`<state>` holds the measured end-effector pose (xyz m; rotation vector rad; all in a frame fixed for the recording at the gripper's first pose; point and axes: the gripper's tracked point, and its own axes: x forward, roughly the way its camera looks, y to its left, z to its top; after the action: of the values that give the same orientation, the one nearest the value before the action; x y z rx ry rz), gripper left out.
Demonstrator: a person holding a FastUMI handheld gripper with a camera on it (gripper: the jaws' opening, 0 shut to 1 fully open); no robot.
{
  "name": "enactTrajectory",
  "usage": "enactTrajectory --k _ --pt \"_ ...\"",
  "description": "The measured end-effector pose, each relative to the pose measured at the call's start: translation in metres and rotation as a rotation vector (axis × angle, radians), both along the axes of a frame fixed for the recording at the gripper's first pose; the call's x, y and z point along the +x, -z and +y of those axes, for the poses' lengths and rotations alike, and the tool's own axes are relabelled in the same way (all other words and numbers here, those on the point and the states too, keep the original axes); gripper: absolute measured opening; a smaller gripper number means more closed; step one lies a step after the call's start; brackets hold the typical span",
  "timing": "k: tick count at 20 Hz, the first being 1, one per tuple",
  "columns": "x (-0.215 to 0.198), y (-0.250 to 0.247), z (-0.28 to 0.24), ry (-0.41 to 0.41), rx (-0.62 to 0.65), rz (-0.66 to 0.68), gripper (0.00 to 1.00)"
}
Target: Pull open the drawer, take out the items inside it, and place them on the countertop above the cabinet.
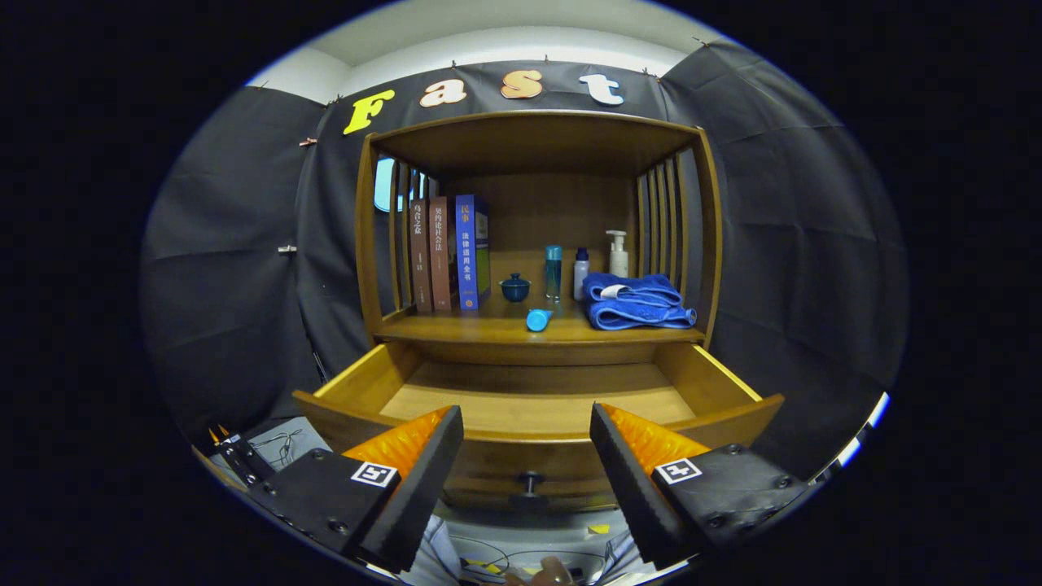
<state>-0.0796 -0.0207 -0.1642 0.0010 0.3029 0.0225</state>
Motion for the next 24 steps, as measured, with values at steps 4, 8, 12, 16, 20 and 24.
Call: enactTrajectory --k 4,8,12,16,20,24 --pt "0.000 0.038 -0.006 0.023 0.014 0.052 0.99" --pt "0.007 0.061 -0.006 0.040 0.034 0.105 1.00" --pt "0.011 0.071 -0.008 0.052 0.020 0.132 1.00" --pt "0.014 0.070 -0.008 0.064 0.023 0.120 0.97" --pt "0.022 0.071 -0.007 0.065 0.022 0.118 0.99" --pt "0.044 0.071 -0.008 0.062 0.019 0.128 1.00"
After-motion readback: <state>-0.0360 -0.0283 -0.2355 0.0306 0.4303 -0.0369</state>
